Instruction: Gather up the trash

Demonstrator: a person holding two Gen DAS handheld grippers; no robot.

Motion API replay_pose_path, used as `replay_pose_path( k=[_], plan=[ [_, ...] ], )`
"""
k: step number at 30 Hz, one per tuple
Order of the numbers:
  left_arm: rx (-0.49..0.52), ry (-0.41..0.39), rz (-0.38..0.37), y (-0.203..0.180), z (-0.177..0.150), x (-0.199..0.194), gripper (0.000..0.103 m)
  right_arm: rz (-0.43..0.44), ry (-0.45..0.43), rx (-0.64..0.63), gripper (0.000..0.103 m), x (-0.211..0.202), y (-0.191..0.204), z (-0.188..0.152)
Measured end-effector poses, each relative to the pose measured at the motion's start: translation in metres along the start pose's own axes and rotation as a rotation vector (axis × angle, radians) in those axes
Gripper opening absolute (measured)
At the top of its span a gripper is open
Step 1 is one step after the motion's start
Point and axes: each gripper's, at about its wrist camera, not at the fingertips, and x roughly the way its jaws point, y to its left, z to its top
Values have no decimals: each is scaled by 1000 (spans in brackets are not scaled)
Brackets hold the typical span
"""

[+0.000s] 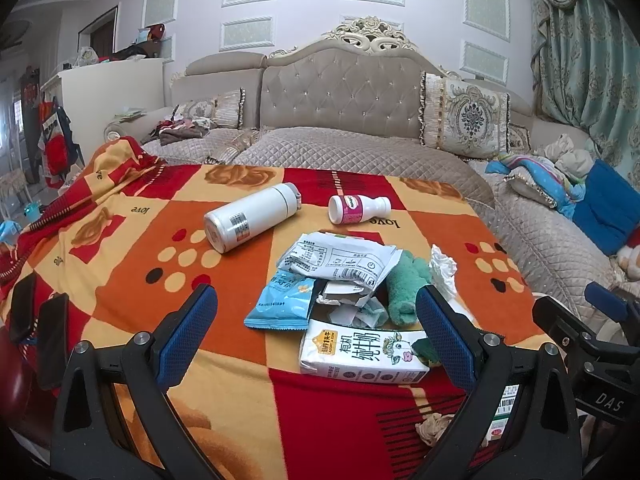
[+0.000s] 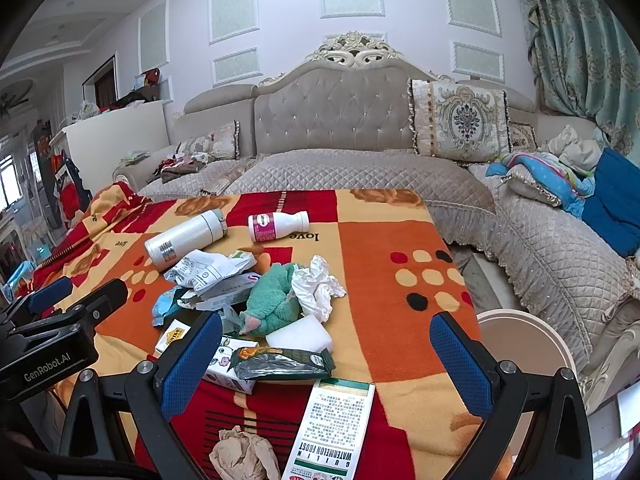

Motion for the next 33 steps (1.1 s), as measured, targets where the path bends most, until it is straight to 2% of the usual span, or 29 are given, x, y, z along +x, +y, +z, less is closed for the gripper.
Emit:
replay_pose_path(
  k=[16,33],
  plan=[
    [11,10,-10,-9,6,12,99,-10,19,10,103,13,-4,2],
    [0,27,-7,-2,7,21,99,-16,36,10,103,21,-5,4]
  ],
)
